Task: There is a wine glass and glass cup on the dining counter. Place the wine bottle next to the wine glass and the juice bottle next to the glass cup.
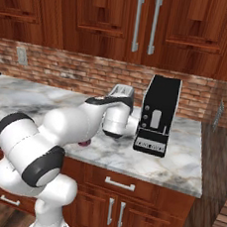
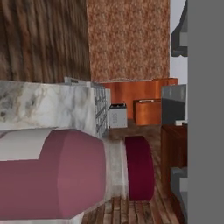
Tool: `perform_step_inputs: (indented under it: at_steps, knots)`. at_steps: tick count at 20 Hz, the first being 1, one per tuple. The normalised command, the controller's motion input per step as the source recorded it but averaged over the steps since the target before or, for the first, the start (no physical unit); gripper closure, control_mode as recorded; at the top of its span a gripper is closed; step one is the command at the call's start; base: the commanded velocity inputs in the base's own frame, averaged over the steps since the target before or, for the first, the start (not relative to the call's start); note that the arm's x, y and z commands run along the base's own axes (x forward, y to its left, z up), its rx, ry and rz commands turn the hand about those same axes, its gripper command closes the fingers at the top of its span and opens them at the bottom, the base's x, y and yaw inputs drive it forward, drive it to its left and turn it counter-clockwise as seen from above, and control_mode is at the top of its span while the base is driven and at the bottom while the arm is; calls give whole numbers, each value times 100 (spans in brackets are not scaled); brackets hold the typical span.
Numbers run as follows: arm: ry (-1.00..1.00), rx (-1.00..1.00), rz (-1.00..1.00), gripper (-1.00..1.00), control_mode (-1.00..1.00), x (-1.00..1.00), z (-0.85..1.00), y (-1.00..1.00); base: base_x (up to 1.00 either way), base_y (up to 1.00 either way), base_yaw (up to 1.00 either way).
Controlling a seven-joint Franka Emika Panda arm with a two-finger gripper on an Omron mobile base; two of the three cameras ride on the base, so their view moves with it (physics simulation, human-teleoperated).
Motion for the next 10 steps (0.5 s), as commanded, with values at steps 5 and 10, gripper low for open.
perform_step_inputs:
  at_steps: [5,10]
  knots:
    - [0,0,0,-100,-100,24,0,-8,0,0,0]
    - [0,0,0,-100,-100,15,0,-18,0,0,0]
